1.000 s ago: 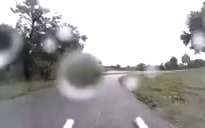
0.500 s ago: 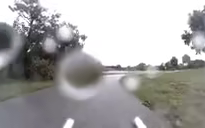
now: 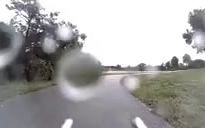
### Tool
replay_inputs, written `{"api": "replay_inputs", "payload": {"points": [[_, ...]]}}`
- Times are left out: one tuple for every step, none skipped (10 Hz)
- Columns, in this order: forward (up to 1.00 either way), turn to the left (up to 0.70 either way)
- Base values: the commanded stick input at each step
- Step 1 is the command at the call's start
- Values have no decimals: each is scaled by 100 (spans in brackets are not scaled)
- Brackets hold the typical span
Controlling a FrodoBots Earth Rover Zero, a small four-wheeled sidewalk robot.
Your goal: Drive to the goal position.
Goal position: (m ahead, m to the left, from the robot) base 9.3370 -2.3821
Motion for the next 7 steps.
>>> {"api": "replay_inputs", "payload": {"points": [[70, 0], [70, 0], [70, 0], [70, 0], [70, 0], [70, 0], [70, 0]]}}
